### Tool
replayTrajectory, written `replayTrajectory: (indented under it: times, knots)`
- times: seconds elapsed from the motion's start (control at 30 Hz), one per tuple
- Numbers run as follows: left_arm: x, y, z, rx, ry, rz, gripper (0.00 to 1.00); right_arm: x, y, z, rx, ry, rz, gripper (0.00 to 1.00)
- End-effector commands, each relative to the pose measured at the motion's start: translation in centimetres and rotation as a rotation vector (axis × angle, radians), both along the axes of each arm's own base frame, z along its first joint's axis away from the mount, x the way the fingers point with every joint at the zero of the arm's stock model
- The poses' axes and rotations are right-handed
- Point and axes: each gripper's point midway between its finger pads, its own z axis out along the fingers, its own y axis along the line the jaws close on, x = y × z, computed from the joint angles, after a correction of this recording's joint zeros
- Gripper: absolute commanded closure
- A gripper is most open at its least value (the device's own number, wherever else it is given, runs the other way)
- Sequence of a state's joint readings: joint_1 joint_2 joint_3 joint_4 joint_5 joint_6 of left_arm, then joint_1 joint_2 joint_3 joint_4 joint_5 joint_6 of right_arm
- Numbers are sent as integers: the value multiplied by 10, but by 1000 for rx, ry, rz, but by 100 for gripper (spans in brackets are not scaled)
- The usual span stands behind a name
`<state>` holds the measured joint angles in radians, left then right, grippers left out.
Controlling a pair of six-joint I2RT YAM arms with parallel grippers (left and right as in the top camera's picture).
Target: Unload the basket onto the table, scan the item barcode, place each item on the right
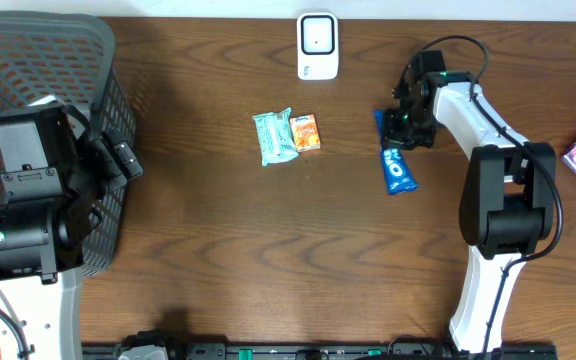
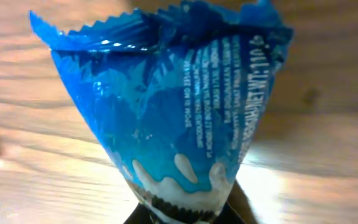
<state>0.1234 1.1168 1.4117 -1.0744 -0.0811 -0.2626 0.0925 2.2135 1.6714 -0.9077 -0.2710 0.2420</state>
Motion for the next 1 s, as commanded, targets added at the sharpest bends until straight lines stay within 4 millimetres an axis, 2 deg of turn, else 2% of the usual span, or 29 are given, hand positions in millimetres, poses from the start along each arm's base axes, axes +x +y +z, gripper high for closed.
replayTrajectory:
  times: [0.0, 0.1, 0.17, 0.2, 0.27, 0.33, 0.43, 0.53, 0.67, 0.8, 0.9, 0.93, 0.97]
  knots:
    - [0, 3, 7, 6, -16, 14, 2, 25, 12, 31, 115, -58, -51, 70]
    - [0, 3, 7, 6, -16, 14, 2, 32, -3, 40, 25, -74, -68, 57]
    - [0, 3, 7, 6, -16, 14, 2, 29, -13, 43, -38, -60, -77, 45]
    - [0, 3, 7, 6, -16, 14, 2, 25, -17, 43, -62, -44, -79, 44]
    - [0, 3, 7, 6, -16, 14, 2, 17, -19, 42, -72, -17, -57, 44]
    - [0, 3, 7, 6, -16, 14, 2, 4, -19, 40, -81, 32, -25, 54]
    - [0, 3, 7, 6, -16, 14, 2, -20, -15, 39, -92, 114, 33, 59]
    - [0, 3, 7, 6, -16, 14, 2, -36, -12, 38, -111, 172, 63, 60]
    - [0, 3, 7, 6, -16, 14, 2, -44, -8, 29, -147, 188, 87, 57]
    - [0, 3, 7, 6, -16, 14, 2, -49, -2, 14, -151, 192, 105, 57]
    - [0, 3, 7, 6, -16, 14, 2, -56, -7, -6, -181, 201, 97, 56]
    - [0, 3, 7, 5, -16, 14, 2, -59, -10, -12, -198, 206, 82, 61]
    - [0, 3, 7, 6, -16, 14, 2, -61, -13, -17, -212, 209, 71, 71]
